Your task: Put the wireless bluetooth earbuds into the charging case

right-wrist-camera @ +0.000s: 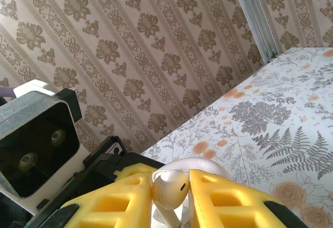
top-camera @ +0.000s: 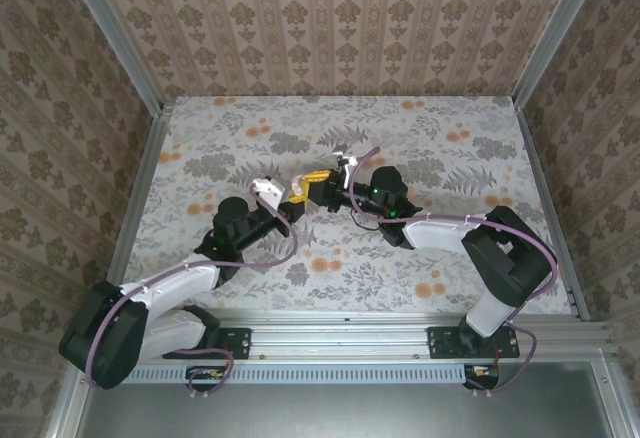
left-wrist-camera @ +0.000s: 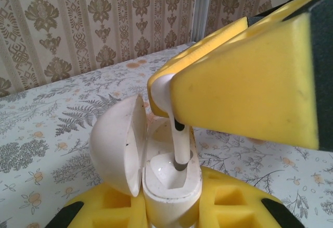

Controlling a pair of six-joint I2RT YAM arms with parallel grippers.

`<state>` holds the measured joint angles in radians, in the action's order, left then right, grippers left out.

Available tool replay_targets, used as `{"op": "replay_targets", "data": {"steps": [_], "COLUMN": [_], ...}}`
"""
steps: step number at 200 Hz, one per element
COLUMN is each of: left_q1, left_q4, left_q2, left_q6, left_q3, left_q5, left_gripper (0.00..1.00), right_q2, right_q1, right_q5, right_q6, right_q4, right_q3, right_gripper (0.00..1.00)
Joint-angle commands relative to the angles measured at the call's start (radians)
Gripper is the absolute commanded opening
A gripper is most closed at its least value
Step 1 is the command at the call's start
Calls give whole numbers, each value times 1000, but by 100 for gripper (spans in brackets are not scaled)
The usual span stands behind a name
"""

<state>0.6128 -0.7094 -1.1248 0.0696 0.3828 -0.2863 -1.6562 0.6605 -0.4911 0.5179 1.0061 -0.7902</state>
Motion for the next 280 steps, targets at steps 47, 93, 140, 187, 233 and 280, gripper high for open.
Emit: {"op": "replay_targets", "data": {"steps": [47, 93, 140, 187, 233, 280], "left_q1": [-5, -5, -5, -5, -5, -5], "left_q4": [4, 33, 29, 33, 35, 38], "left_q2": [59, 72, 72, 77, 76, 71], "left_q6": [-95, -139, -139, -140, -139, -139], "left_q3": [53, 64, 62, 63, 64, 72], "left_q5": [10, 7, 1, -1, -1, -9], "left_gripper": [5, 5, 5, 5, 5, 5], "right_q2": [33, 68, 78, 83, 125, 153], "right_q1": [16, 16, 15, 16, 15, 14], "right_q5": [-85, -41, -20, -26, -12, 19], "right_q6": [-95, -141, -151, -146, -155, -156], "right_q4": [-170, -248, -274, -259, -279, -303], "right_q3": [-26, -23, -21, -23, -21, -25], "right_gripper": [24, 24, 25, 33, 40, 48]}}
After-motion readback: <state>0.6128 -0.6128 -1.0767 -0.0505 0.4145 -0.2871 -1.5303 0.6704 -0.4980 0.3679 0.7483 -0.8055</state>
